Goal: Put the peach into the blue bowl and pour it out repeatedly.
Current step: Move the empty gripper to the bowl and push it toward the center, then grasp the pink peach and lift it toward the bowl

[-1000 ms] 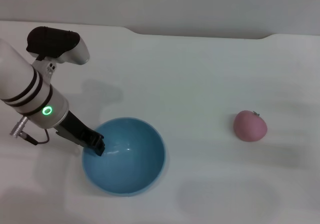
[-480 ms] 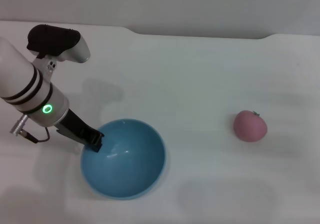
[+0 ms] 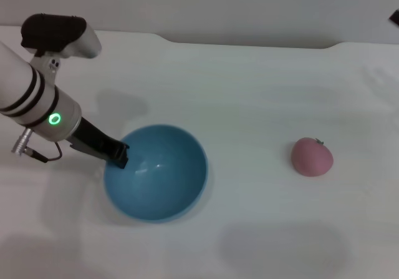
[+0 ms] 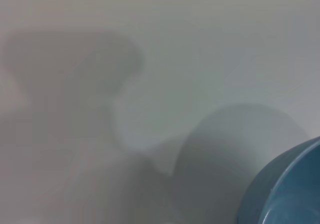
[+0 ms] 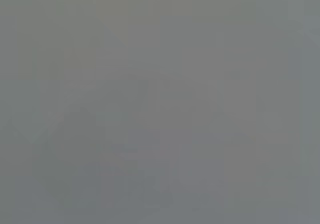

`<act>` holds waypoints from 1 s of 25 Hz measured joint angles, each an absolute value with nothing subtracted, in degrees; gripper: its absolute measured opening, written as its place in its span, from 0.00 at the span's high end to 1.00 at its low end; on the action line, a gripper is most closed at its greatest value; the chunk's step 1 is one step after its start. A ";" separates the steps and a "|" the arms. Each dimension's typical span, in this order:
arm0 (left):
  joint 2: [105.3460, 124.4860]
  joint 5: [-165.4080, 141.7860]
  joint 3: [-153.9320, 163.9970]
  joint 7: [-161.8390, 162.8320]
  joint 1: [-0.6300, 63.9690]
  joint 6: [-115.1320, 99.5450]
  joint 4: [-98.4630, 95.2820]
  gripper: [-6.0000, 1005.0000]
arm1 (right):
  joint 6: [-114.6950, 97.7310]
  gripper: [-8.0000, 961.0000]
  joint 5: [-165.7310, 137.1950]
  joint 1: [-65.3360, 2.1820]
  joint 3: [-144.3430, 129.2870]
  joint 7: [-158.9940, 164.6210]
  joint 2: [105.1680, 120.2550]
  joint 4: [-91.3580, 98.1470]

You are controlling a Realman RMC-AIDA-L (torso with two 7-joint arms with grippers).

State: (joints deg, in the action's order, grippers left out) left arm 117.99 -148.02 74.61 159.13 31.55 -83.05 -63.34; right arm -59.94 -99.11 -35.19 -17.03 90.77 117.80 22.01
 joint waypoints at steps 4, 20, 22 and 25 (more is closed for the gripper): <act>117.93 -147.56 73.85 158.80 31.95 -82.39 -63.38 1.00 | -61.91 0.51 -119.22 -35.60 -27.46 118.34 117.22 36.36; 118.06 -146.72 73.77 158.46 33.84 -81.57 -63.37 1.00 | -74.27 0.53 -149.98 -46.31 -49.72 135.38 118.43 40.08; 118.05 -146.55 73.79 158.46 33.87 -81.43 -63.37 1.00 | -73.23 0.53 -149.94 -46.77 -50.97 135.39 118.52 38.66; 118.04 -145.86 73.81 158.46 33.94 -81.39 -63.37 1.00 | -71.48 0.53 -149.90 -47.46 -52.37 135.39 118.66 36.07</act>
State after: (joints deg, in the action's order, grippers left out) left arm 118.04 -145.86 73.81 158.46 33.94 -81.39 -63.37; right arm -71.48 -149.90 -47.46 -52.37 135.39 118.66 36.07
